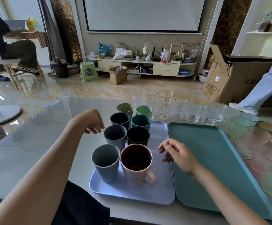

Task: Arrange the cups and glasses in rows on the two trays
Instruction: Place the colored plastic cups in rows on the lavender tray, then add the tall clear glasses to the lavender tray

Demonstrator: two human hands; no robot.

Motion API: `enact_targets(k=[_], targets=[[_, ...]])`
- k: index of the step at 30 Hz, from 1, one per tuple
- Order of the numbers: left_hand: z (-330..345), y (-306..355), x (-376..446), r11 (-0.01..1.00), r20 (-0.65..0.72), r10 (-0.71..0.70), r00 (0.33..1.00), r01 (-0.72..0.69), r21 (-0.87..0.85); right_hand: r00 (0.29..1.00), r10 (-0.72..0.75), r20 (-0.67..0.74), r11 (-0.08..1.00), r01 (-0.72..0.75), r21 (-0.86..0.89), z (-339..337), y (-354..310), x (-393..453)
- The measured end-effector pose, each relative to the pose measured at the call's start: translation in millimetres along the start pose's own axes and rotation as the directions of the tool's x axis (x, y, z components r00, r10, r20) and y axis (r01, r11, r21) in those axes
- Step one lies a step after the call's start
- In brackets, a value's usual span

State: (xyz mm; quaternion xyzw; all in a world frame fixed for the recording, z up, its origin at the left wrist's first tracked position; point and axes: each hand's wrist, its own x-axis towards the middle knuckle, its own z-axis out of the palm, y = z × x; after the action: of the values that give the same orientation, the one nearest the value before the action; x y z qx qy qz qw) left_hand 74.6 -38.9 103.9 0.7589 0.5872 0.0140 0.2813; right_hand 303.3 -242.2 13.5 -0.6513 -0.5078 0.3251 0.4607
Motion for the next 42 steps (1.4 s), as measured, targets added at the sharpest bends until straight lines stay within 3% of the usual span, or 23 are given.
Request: enact_targets(k=[4,9,12,14,16,19,22,26,28,32,35,40,42], targets=[[2,-16,39,0.991,-0.03,-0.023,0.999,0.019,-0.129,0.991,-0.115,-0.072,0.99,0.108,-0.094,-17,-35,63],[28,-39,83,0.953,0.034,-0.023,0.999,0.032,-0.303,0.959,-0.255,-0.12,0.925,0.206,-0.318,-22,-75,164],[49,-46,107,0.933,-0.08,0.068,0.994,-0.092,-0.347,0.966,-0.257,-0.015,0.829,0.212,-0.518,-10,-93,220],[65,-51,119,0.922,-0.189,0.12,0.975,-0.18,-0.342,0.976,-0.199,0.088,0.751,0.21,-0.626,5,-103,250],[82,-58,133,0.914,-0.211,0.132,0.969,-0.201,-0.352,0.983,-0.111,0.145,0.655,0.182,-0.733,23,-108,278],[105,-67,147,0.952,-0.12,0.167,0.979,-0.191,-0.237,0.99,-0.014,0.141,0.53,0.127,-0.839,46,-102,316],[117,-72,153,0.946,-0.126,0.191,0.973,-0.217,-0.24,0.996,0.058,0.072,0.511,0.033,-0.859,62,-88,342],[117,-72,149,0.972,-0.093,0.224,0.97,-0.215,0.091,0.999,-0.042,-0.017,0.445,0.003,-0.895,71,-74,354],[119,-71,147,0.965,-0.122,0.244,0.962,-0.229,0.126,0.995,-0.089,-0.039,0.477,0.008,-0.879,70,-70,356],[125,-77,149,0.96,-0.181,0.265,0.947,-0.242,0.142,0.986,-0.165,-0.032,0.667,0.088,-0.739,68,-66,353],[126,-78,148,0.955,-0.201,0.279,0.939,-0.25,0.157,0.962,-0.239,-0.13,0.78,0.11,-0.616,59,-77,347],[124,-77,143,0.958,-0.201,0.28,0.939,-0.26,0.123,0.907,-0.353,-0.23,0.875,0.232,-0.426,12,-129,321],[120,-71,137,0.965,-0.211,0.259,0.943,-0.244,0.094,0.899,-0.37,-0.235,0.87,0.246,-0.427,-13,-144,301]])
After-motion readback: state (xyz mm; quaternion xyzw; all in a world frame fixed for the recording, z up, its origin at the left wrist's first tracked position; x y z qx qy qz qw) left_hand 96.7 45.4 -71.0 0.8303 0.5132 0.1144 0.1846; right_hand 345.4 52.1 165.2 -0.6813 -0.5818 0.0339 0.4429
